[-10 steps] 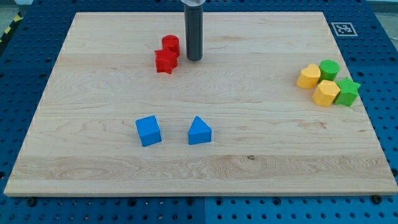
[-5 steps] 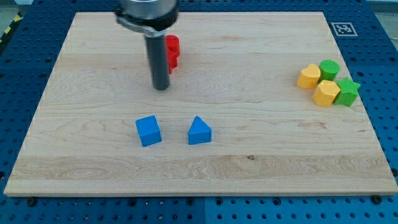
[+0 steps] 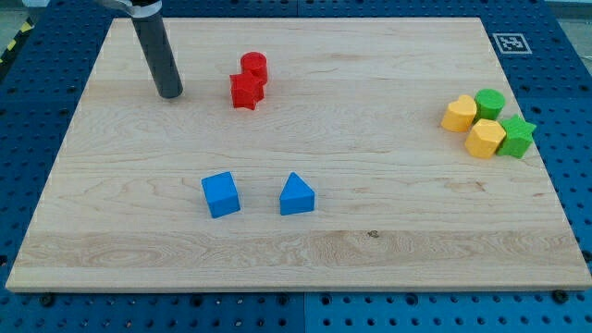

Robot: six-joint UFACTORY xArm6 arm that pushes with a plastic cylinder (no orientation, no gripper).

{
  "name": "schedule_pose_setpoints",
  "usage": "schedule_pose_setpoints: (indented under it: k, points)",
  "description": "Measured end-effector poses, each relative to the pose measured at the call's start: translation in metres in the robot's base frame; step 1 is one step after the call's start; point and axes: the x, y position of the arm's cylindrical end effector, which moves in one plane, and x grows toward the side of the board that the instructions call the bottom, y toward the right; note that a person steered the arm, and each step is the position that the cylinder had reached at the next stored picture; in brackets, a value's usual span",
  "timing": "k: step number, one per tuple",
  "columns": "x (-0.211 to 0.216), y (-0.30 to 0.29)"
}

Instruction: Move the star slightly to the right

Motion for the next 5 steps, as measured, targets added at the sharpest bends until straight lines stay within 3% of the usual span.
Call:
schedule_pose_setpoints:
  k: [1,3,5]
  points:
    - [-0.001,0.000]
    - [0.011,0.074]
    - [0.027,0.091]
